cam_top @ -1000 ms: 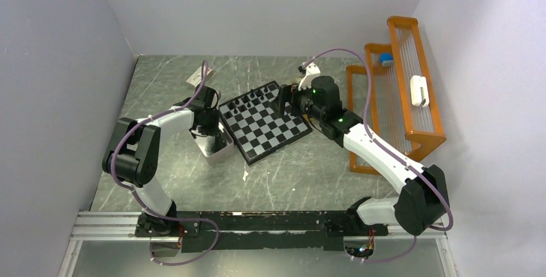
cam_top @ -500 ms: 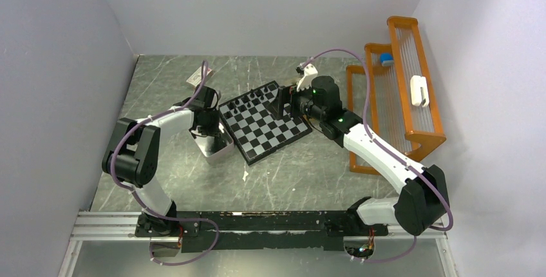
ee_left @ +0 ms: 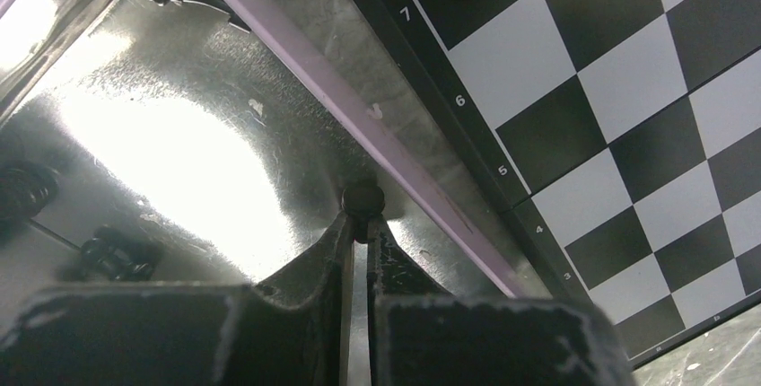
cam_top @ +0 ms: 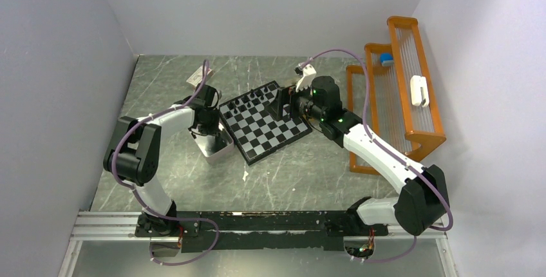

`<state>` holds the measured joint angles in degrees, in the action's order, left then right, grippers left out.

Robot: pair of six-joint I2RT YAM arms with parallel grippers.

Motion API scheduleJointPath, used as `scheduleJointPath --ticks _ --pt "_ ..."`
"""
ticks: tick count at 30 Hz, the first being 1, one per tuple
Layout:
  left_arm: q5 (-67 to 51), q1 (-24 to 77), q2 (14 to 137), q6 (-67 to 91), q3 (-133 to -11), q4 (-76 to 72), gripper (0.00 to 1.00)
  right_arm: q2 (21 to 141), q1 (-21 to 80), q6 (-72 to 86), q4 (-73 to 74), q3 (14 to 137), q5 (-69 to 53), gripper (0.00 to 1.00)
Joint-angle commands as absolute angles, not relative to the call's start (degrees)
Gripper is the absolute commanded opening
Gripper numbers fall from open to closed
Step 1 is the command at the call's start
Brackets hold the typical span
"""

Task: Set up the chess pieces on the board
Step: Pick up the chess piece from the storage box, then place the chess piece on the chessboard.

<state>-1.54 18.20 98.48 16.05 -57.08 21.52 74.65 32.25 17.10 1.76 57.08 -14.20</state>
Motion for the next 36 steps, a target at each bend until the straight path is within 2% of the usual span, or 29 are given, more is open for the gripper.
scheduleJointPath --ticks 1,7,13,16,20,22,26,32,36 --pt "-2.8 18.1 96.4 14.2 -59.6 26.3 0.06 73.6 32.2 17.5 -1.4 56.3 -15.9 1.0" --pt "-3.9 18.0 92.2 12.9 -61.1 30.0 0.05 75.7 32.2 20.5 -3.9 55.4 -18.7 1.0" --pt "-9.3 18.0 89.4 13.0 -61.3 31.7 0.05 81.3 32.7 21.3 -7.1 55.4 -24.4 0.88" --pt "-13.2 18.0 88.9 11.1 -62.1 33.3 0.05 83.8 33.9 22.0 -11.2 54.3 -26.2 0.79" --pt "-22.9 18.0 86.8 10.0 -61.6 32.2 0.05 88.0 36.1 23.4 -14.8 55.5 -27.4 0.59" --pt "-28.4 18.0 85.9 10.2 -61.4 31.4 0.05 90.3 37.5 19.0 -17.4 56.3 -30.5 0.54" --pt "-34.5 18.1 85.3 11.3 -62.4 32.1 0.05 93.0 38.0 6.1 -21.3 56.1 -33.9 0.56" --pt "-40.3 18.2 86.6 9.9 -64.5 35.5 0.05 93.6 38.5 -3.4 -41.3 47.6 -43.5 0.52" --pt "-42.9 18.2 85.4 9.0 -64.5 36.8 0.05 91.5 38.7 -15.6 -45.9 42.4 -46.9 0.61"
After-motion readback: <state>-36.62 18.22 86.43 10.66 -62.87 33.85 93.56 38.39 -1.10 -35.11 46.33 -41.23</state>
